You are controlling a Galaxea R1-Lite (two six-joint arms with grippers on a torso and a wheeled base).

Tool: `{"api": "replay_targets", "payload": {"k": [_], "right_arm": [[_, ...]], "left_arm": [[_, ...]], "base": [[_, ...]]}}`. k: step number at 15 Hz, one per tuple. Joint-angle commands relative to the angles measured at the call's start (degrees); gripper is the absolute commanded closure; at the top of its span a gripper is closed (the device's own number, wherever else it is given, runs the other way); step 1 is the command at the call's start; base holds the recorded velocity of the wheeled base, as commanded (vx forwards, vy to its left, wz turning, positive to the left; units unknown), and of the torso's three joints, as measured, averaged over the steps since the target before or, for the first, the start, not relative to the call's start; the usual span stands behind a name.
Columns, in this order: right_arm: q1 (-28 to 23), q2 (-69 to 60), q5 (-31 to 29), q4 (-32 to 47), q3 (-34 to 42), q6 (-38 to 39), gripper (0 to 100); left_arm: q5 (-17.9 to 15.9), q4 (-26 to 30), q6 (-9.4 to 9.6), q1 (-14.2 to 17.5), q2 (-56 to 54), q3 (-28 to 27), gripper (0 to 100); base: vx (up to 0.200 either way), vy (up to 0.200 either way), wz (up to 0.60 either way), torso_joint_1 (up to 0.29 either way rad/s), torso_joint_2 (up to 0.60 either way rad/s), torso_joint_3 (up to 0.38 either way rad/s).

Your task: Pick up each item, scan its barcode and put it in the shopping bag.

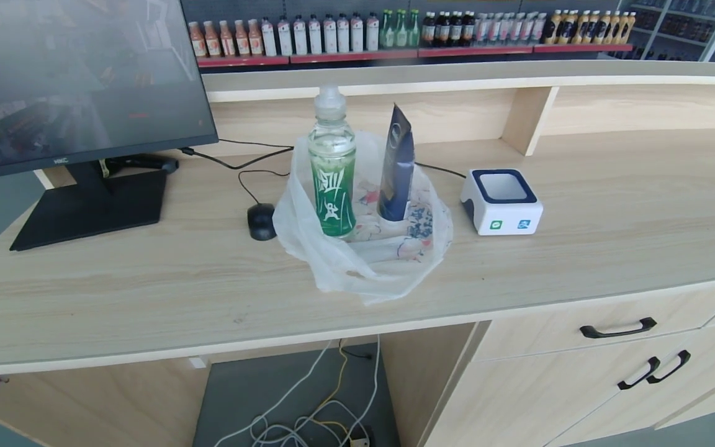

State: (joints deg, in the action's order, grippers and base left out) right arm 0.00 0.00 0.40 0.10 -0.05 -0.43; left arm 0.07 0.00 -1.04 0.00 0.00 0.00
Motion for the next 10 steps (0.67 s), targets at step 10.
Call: {"api": "replay_targets", "payload": {"k": [10], "right_arm": [[0.0,0.18,0.04,-0.1,0.05,-0.01,0]], "left_arm": [[0.01,0.0,-0.11,0.0,0.0,0.0,0]], "base": [[0.0,-0.2,0.18,0.001,0.0,0.004]]}}
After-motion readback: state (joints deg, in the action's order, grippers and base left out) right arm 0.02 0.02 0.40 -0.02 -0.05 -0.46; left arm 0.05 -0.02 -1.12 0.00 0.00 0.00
